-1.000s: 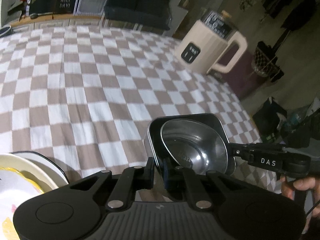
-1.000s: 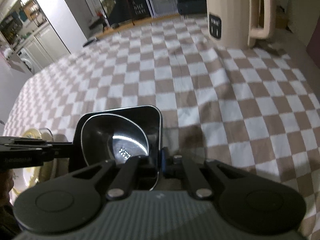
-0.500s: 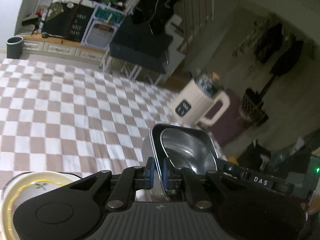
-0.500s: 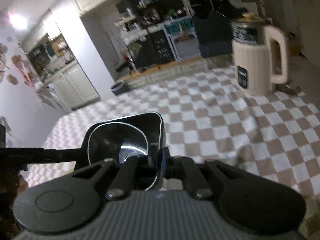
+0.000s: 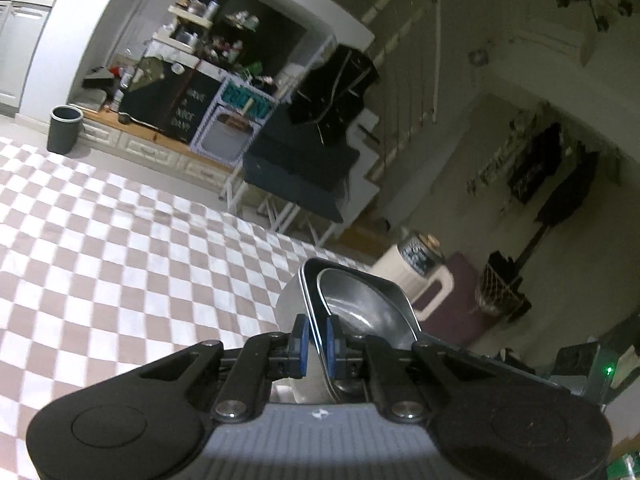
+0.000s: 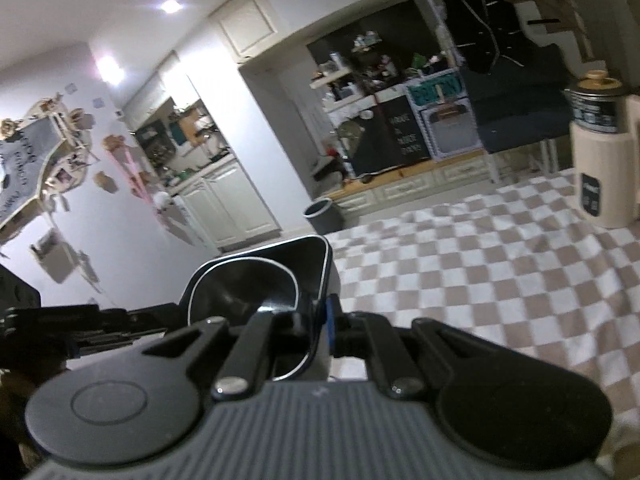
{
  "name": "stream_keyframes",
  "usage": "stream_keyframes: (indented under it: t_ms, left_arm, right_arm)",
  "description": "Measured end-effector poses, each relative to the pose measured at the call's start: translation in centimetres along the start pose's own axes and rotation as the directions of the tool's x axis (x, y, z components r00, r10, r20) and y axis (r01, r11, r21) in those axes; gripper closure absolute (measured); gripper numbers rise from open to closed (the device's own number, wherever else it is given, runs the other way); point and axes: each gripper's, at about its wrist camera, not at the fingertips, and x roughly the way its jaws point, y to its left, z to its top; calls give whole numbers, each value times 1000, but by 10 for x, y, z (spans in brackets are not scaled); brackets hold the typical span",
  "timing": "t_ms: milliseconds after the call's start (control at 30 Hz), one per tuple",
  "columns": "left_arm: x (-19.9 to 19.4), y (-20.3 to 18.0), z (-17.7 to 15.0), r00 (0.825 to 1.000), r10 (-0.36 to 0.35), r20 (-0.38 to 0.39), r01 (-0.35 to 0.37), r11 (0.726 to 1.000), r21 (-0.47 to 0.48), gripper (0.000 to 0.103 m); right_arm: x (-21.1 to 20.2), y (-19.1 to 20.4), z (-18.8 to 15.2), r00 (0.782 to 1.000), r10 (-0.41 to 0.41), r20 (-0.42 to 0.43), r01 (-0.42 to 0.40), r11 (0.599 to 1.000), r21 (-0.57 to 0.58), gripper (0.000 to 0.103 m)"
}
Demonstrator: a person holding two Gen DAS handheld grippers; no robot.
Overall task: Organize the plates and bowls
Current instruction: 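Carry the square steel container with both grippers toward the white plate stack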
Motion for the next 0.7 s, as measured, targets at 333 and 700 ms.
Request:
stream_keyframes:
  t_ms: [333, 700]
  left_arm:
    - [-31, 39, -6, 999, 33, 24, -32, 998, -58, 94]
    - [-19, 84, -26, 990, 106, -98, -116, 987, -108, 94]
  right_arm:
    - [16, 33, -13, 997, 68, -34, -68, 998, 2, 93]
    - [39, 31, -30, 982, 38, -186, -27, 998, 59, 93]
